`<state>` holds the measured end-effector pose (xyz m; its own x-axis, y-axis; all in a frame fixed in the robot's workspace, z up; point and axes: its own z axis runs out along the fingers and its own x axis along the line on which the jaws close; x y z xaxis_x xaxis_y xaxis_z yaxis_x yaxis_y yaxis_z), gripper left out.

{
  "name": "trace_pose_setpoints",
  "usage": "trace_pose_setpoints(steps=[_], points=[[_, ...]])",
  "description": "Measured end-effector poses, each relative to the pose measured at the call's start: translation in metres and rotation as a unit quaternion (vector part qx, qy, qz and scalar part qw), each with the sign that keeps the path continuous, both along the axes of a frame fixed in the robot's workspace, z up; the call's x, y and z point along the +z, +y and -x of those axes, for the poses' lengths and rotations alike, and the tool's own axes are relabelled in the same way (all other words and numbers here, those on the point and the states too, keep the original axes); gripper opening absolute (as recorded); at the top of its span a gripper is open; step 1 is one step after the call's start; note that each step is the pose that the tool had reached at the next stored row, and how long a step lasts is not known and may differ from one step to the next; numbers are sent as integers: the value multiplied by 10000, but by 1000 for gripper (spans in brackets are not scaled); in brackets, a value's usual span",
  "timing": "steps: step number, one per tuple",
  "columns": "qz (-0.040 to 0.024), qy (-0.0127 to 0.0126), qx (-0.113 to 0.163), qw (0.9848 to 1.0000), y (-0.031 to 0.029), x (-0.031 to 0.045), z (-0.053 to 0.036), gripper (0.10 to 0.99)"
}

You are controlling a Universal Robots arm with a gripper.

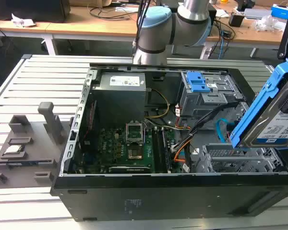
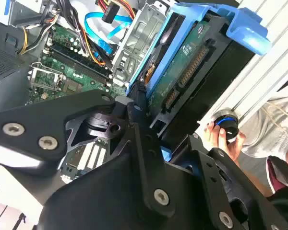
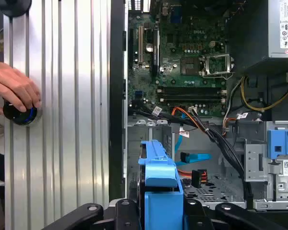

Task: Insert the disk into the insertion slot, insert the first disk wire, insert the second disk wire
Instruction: 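Insert the disk into the insertion slot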

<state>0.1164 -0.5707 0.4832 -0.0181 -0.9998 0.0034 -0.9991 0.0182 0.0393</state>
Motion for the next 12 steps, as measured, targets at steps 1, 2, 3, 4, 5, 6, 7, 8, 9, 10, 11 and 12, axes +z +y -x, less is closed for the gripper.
trace_pose_setpoints(steps=[1,2,3,4,5,6,7,8,9,10,11,12], points=[[-1,0,-1,10000,0,-3,7,361],[-1,0,0,10000,1,-18,15,361],[-1,0,-1,10000,3,-33,23,361],[-1,0,0,10000,6,-48,37,361],[-1,0,0,10000,13,-69,66,361],[-1,0,0,10000,21,-88,80,361],[-1,0,1,10000,25,-98,84,361],[-1,0,0,10000,32,-111,88,361],[-1,0,-1,10000,37,-119,96,361],[-1,0,0,10000,45,-134,102,361],[-1,0,1,10000,49,-150,103,361],[-1,0,0,10000,60,-184,105,361]])
